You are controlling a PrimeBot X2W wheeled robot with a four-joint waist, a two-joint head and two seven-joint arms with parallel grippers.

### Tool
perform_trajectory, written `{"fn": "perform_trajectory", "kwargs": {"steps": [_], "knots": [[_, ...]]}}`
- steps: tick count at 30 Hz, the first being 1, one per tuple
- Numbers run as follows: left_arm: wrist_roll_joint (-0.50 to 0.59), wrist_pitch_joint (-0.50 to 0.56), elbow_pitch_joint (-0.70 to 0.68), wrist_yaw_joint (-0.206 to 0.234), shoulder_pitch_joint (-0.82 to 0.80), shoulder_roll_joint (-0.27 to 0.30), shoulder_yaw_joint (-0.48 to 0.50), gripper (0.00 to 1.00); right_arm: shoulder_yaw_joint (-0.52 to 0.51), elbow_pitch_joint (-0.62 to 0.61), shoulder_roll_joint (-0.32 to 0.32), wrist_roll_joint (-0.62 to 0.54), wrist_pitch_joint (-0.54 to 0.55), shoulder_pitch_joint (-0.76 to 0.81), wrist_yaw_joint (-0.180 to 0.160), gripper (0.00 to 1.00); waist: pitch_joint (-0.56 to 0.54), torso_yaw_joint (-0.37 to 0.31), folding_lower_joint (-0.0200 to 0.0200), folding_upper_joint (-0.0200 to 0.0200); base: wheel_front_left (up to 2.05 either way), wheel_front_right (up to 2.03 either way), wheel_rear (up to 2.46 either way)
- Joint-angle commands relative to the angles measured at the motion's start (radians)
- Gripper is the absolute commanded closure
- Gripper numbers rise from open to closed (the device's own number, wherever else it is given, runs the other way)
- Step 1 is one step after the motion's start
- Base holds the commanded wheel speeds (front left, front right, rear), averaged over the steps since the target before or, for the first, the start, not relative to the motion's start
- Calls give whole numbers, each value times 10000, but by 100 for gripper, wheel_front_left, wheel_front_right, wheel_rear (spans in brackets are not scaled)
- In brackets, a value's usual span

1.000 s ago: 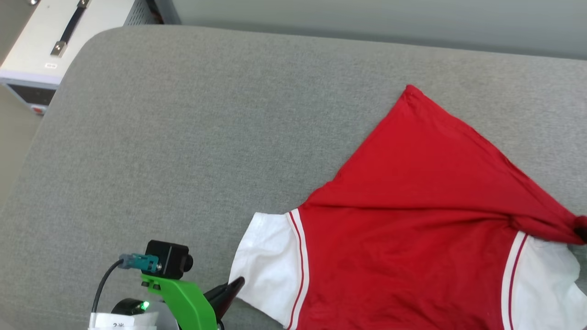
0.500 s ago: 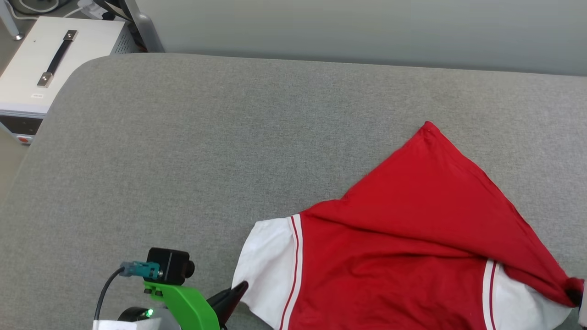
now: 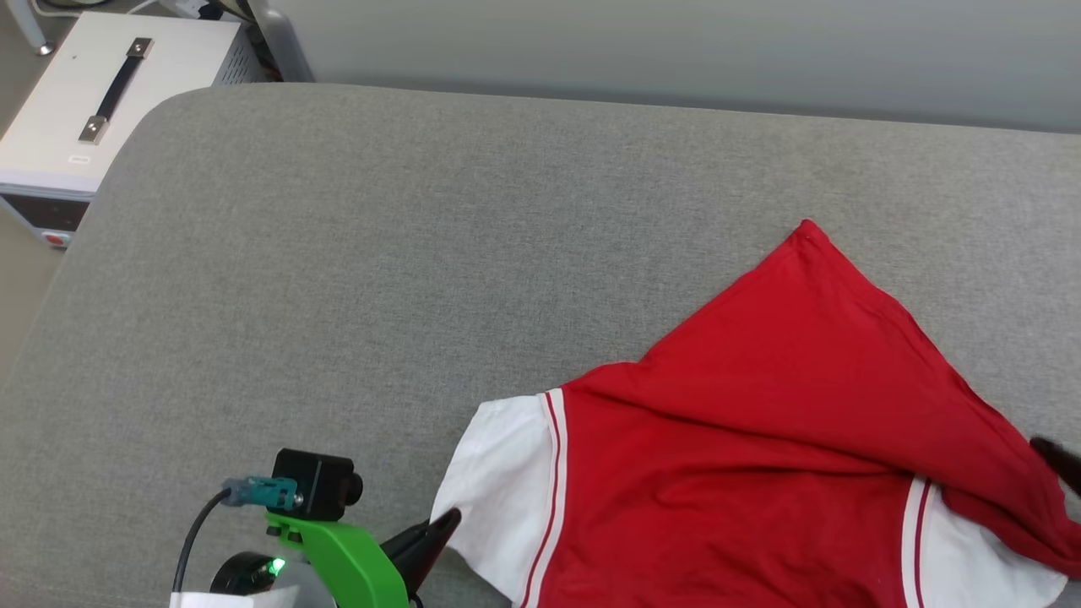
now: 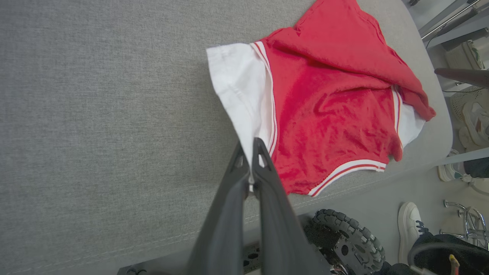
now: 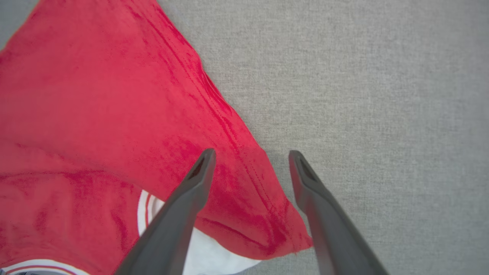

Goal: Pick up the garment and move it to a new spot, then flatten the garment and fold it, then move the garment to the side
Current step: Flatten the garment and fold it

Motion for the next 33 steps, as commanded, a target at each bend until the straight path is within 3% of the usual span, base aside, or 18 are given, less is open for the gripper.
{"fn": "perform_trajectory", "kwargs": {"steps": [1,10,22,33], "knots": [[91,-8,-90,69,-196,36,-8,100,77,-304,-65,122,174,-373,-7,0,184,168,1,0,0,0,0],[316,20,-523,-44,-663,-64,-219,100,1297,-913,-314,79,1558,-2856,-7,0,1372,920,1,0,0,0,0],[621,-116,-363,-509,-1443,-553,-846,100,2765,896,-811,-710,2252,-5759,-7,0,2679,2127,1,0,0,0,0],[670,-422,36,-767,-1779,-975,-1130,100,3587,2119,-1263,-933,2295,-6444,-7,0,3105,2792,1,0,0,0,0]]}}
